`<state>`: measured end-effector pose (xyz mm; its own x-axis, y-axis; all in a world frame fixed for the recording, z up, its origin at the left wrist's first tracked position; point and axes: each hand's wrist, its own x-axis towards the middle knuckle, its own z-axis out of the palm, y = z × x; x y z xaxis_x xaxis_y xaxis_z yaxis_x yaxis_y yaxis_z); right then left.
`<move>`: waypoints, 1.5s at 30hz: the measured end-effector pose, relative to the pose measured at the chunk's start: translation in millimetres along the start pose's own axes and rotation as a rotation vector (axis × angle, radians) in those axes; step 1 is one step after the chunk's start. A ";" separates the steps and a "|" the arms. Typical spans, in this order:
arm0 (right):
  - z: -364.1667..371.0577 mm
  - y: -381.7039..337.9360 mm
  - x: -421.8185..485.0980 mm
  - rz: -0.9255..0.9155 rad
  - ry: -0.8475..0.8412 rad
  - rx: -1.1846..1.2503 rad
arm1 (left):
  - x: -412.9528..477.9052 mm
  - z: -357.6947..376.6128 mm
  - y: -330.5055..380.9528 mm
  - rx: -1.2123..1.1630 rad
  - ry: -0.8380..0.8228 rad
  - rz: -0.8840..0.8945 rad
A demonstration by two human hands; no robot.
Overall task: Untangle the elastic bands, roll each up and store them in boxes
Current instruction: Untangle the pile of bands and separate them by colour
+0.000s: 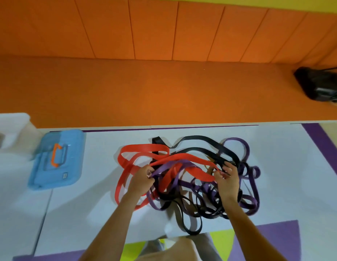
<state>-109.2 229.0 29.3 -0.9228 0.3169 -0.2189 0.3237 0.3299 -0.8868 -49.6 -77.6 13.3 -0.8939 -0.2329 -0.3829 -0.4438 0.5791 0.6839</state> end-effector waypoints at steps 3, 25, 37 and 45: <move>5.6 -1.4 3.8 0.101 -0.029 0.120 | -6.7 -3.1 -15.5 -0.040 0.206 -0.060; 9.3 -23.4 -15.9 0.167 -0.386 0.454 | -3.9 14.0 -24.2 -0.111 0.168 0.100; 19.7 -24.9 10.5 0.198 0.014 0.033 | -1.0 34.3 18.5 0.296 0.337 0.175; 3.5 -25.8 40.9 0.118 -0.042 0.022 | 35.0 71.7 46.2 0.128 -0.079 0.098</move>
<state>-156.1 230.3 41.8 -0.8869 0.3146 -0.3383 0.4259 0.2731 -0.8625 -97.0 -2.9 -13.0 -0.9226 -0.1112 -0.3693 -0.3387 0.6917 0.6379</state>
